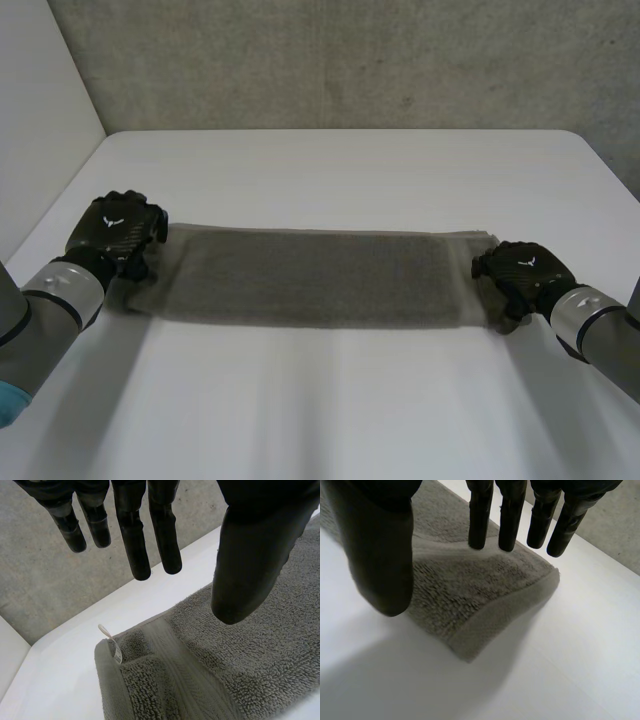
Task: Fold the towel.
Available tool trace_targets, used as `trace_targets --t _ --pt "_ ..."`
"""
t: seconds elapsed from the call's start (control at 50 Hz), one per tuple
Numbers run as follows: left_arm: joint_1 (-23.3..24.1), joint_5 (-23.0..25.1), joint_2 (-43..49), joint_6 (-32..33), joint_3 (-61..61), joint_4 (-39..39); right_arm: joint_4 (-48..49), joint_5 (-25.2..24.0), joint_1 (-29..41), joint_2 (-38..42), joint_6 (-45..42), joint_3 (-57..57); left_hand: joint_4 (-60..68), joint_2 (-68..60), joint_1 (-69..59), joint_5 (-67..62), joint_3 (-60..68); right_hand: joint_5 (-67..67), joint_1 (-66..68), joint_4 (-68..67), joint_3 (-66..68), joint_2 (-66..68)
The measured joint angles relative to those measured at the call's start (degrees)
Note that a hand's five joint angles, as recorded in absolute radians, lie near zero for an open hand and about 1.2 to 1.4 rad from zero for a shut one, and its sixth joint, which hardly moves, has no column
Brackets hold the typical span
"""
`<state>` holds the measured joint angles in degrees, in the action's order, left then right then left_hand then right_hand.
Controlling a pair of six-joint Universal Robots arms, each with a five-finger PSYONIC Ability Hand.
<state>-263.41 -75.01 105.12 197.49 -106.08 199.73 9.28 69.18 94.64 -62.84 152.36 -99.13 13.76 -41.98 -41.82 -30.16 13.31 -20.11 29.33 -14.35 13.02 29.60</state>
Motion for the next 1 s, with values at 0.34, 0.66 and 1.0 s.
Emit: trace_targets --t 0.34,0.66,1.0 --pt "0.0 0.0 -0.2 0.0 -0.6 0.3 2.0 -1.4 -3.5 3.3 0.0 0.7 0.0 0.1 0.0 0.0 0.0 -45.9 45.0 0.0 0.0 44.4" --pt "-0.1 -0.1 -0.3 0.0 -0.9 0.6 -4.8 -5.3 -20.4 -2.1 -9.3 6.0 0.0 1.6 1.4 1.5 0.0 -46.0 46.2 0.0 0.0 44.4" --pt "0.0 -0.3 -0.3 0.0 -0.9 0.6 -17.8 -2.8 2.0 -5.5 -4.4 27.9 0.0 2.9 2.7 2.9 0.0 -46.2 46.5 0.0 0.0 45.5"
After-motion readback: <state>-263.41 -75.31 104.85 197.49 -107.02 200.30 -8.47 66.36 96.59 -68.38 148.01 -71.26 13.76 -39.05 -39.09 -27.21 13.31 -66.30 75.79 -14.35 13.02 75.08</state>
